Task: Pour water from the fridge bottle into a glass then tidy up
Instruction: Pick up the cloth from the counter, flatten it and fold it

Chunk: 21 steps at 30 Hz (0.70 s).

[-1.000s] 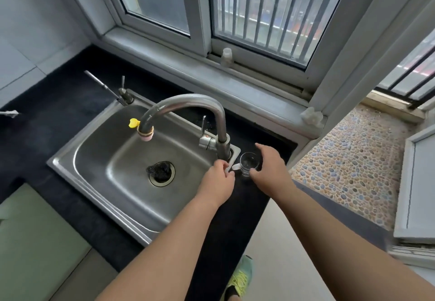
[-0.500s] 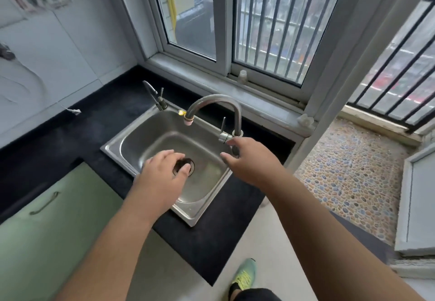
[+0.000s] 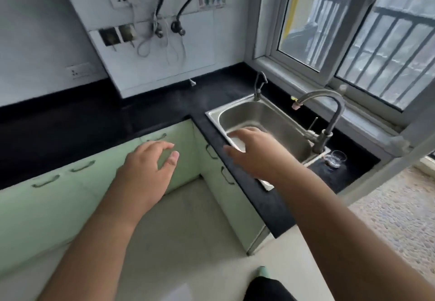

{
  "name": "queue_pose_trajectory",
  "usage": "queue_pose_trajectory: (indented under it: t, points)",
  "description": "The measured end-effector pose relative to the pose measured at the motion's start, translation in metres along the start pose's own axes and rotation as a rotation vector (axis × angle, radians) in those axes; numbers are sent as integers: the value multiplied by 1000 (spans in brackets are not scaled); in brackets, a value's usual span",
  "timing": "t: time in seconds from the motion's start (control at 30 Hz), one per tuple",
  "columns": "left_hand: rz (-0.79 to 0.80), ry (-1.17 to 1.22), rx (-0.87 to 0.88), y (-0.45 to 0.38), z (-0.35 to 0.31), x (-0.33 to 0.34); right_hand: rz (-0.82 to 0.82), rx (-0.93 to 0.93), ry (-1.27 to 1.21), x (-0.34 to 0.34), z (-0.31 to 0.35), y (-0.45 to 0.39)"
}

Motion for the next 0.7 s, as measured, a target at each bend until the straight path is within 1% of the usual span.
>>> queue_pose_trajectory:
  t: [0.23, 0.43, 0.6, 0.7]
  points:
    - [-193, 34, -263, 90, 130, -70, 171, -317, 130, 74, 171, -20]
    - [-312, 93, -535, 167, 233, -103, 394, -576, 196, 164, 295, -37]
    - [-436, 95, -783, 219, 290, -133, 550, -798, 212, 224, 389, -51]
    - [-510, 99, -922, 236, 307, -146, 627, -923, 242, 248, 438, -65]
Point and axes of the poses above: each hand's wrist, its own y-axis away from the middle knuckle, its own x-axis out of the palm, z = x × y, the point moved 9 cm from there along -y, towards the middle knuckle, and after that the axes turned 9 degrees about z, right-handed, at the moved point
